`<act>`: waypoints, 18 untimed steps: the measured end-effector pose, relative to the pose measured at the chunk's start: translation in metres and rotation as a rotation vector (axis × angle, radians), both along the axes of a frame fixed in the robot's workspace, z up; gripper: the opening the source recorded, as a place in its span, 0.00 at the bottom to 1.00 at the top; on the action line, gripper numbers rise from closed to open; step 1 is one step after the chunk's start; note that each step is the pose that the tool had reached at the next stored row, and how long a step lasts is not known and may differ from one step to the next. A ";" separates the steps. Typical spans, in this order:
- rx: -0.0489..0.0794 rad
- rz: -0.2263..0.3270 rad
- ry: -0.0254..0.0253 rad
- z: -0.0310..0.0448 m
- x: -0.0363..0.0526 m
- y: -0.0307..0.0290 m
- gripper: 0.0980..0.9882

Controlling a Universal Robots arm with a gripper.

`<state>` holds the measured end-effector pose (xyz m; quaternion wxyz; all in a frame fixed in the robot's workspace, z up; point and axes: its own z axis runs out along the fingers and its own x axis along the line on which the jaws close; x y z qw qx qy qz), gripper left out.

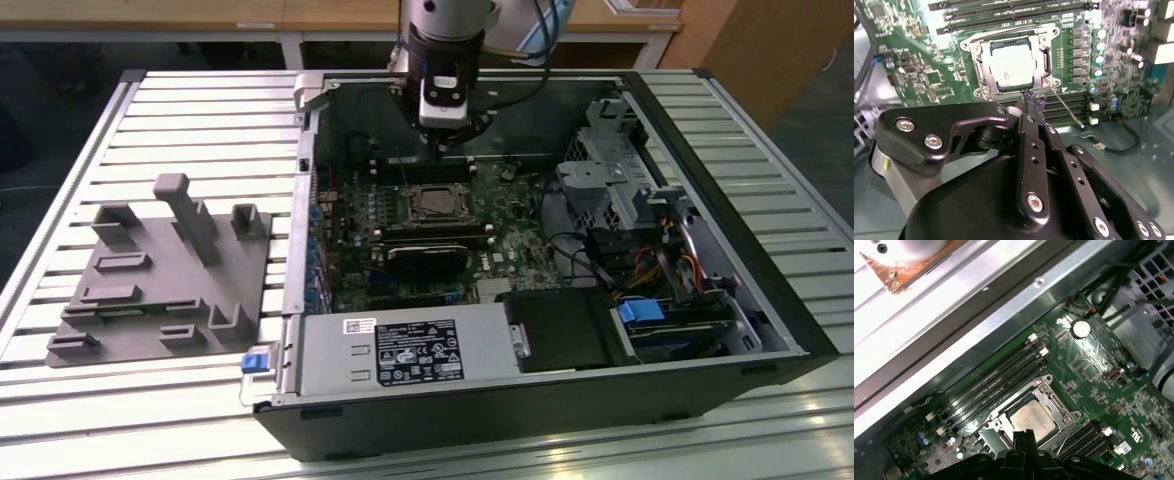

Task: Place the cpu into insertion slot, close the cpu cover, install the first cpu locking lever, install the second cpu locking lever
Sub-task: 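Install the first cpu locking lever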

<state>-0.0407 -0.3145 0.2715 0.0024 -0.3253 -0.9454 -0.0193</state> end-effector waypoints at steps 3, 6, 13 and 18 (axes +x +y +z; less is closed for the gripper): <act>0.000 0.051 0.0000 0.0000 0.0000 0.0000 0.03; 0.000 0.102 0.0000 -0.0001 0.0000 0.0000 0.03; 0.000 0.208 0.0000 -0.0001 0.0000 0.0000 0.03; 0.000 0.278 0.0000 -0.0001 0.0000 0.0000 0.03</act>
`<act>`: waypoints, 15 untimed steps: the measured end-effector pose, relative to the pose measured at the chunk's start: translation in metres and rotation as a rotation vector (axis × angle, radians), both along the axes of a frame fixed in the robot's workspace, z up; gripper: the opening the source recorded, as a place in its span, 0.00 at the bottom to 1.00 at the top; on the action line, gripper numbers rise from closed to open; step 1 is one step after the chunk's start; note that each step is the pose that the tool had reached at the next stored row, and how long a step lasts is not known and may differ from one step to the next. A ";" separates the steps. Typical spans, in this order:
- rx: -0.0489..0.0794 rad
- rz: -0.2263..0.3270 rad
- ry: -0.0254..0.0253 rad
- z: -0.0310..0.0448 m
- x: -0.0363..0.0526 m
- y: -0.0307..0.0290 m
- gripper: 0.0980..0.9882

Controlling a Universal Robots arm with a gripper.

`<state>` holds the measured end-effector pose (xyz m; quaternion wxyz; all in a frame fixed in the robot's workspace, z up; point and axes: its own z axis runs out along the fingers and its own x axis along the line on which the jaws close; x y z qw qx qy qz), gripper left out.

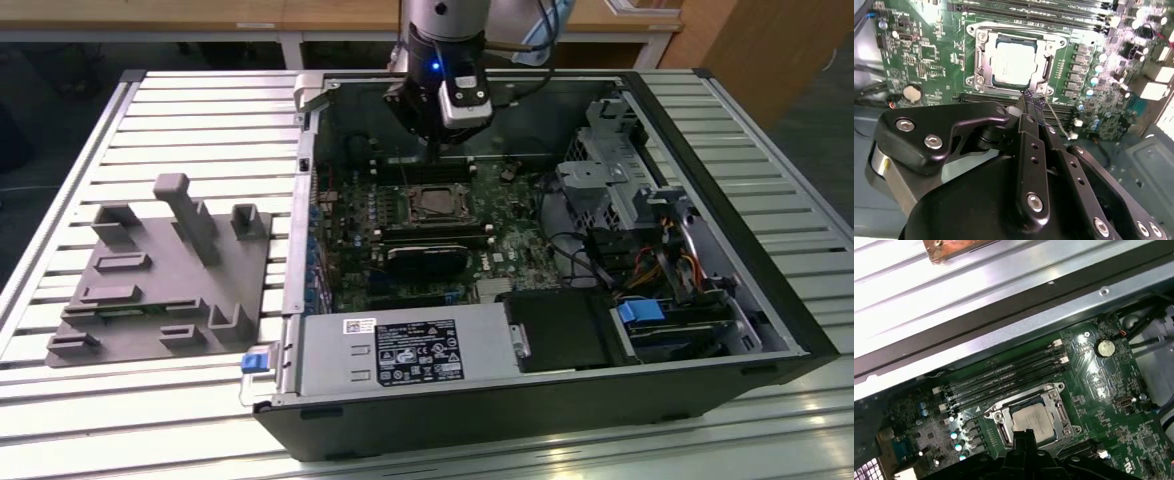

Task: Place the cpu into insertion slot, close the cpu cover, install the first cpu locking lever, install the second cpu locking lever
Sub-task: 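Install the first cpu locking lever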

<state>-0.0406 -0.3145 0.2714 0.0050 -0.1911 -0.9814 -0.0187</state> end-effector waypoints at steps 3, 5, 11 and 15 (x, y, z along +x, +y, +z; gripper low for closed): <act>0.000 0.039 0.0000 0.0000 0.0000 0.0000 0.03; 0.000 0.062 0.0000 0.0000 0.0000 0.0000 0.03; 0.000 0.141 0.0000 -0.0001 0.0000 0.0000 0.03; 0.000 0.183 0.0000 -0.0001 0.0000 0.0000 0.03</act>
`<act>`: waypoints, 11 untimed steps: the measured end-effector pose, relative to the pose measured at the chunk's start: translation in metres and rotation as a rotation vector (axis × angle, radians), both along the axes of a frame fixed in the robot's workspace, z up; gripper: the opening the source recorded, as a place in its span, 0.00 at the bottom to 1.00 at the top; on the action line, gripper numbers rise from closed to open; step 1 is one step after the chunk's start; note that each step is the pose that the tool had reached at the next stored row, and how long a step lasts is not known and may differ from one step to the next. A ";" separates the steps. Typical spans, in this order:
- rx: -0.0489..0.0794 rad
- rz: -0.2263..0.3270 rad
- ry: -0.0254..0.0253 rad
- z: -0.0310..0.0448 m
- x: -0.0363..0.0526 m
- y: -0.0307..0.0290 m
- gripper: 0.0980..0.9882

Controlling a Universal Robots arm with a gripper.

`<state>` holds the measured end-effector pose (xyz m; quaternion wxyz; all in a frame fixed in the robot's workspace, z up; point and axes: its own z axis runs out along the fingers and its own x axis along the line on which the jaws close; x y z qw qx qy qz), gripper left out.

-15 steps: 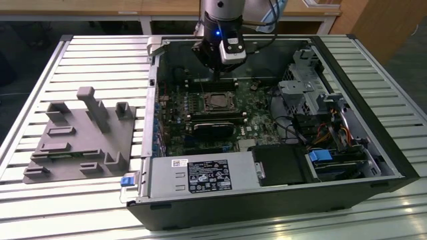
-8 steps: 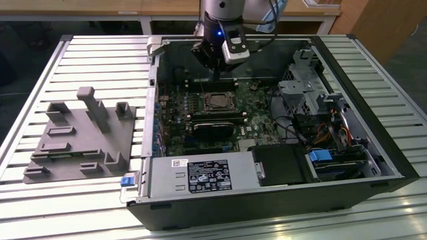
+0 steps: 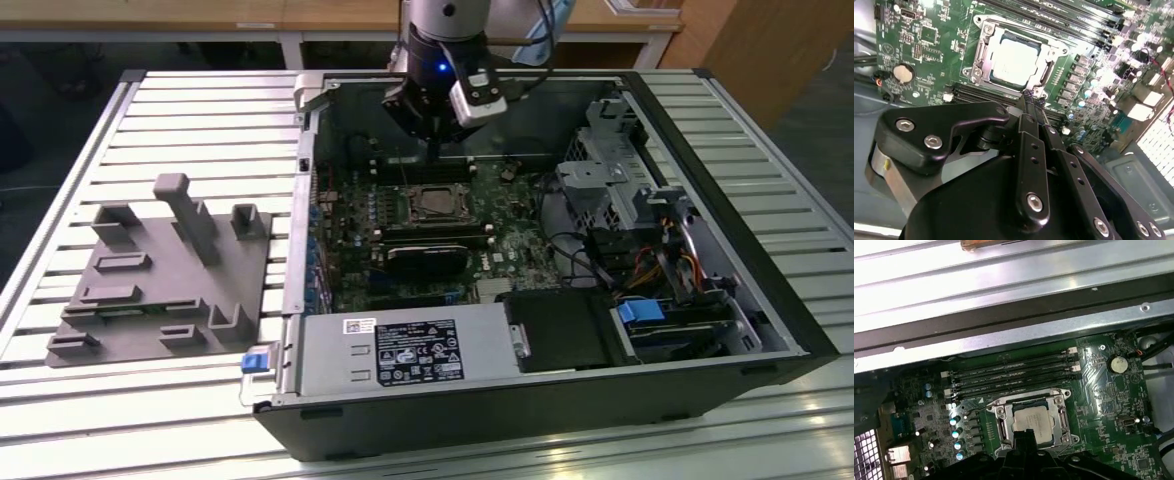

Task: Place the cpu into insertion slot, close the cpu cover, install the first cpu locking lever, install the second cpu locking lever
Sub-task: 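Install the first cpu locking lever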

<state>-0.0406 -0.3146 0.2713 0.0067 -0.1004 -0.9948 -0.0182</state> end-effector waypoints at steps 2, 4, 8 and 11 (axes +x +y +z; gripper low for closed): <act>0.000 0.024 0.0000 0.0000 0.0000 0.0000 0.03; 0.000 0.055 0.0000 -0.0001 0.0000 0.0000 0.03; 0.000 0.120 0.0000 -0.0002 0.0000 0.0000 0.03; 0.000 0.165 -0.0003 -0.0002 0.0000 0.0000 0.03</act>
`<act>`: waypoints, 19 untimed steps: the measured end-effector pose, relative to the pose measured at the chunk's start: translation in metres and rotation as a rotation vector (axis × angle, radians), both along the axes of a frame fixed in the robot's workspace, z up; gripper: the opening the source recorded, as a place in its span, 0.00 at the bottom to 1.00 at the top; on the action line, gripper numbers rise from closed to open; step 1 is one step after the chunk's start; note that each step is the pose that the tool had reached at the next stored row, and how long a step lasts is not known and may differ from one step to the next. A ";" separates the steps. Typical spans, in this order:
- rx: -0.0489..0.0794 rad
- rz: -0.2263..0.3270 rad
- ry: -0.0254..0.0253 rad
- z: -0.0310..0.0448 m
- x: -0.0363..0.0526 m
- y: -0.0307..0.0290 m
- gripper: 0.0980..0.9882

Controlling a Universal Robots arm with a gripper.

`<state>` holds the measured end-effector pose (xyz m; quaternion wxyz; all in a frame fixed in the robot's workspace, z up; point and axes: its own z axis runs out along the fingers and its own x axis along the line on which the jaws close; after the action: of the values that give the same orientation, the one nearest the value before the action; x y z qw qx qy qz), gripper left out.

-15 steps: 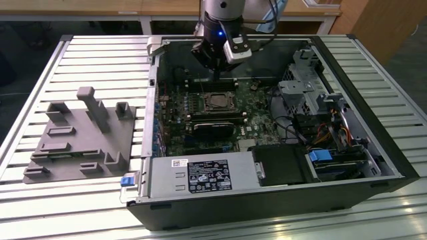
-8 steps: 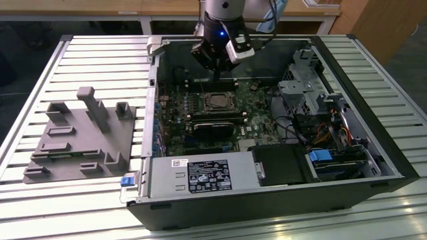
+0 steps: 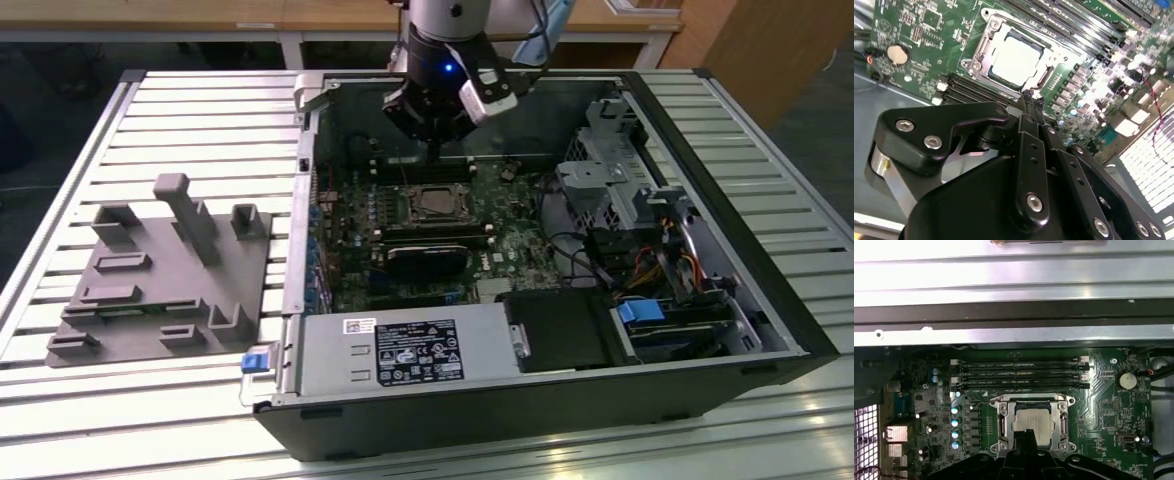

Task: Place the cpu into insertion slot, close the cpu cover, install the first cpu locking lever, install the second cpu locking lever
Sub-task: 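Install the first cpu locking lever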

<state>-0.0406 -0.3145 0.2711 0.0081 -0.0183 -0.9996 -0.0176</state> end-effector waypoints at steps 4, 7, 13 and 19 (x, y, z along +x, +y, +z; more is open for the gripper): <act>0.000 0.008 -0.0064 -0.0001 -0.0032 0.0000 0.03; 0.000 0.008 -0.0102 -0.0003 -0.0090 0.0000 0.03; 0.000 0.008 -0.0150 -0.0006 -0.0310 0.0000 0.03; 0.002 0.008 -0.0184 -0.0031 -0.0377 0.0003 0.03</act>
<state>-0.0784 -0.3143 0.2680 -0.0010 -0.0141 -0.9997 -0.0187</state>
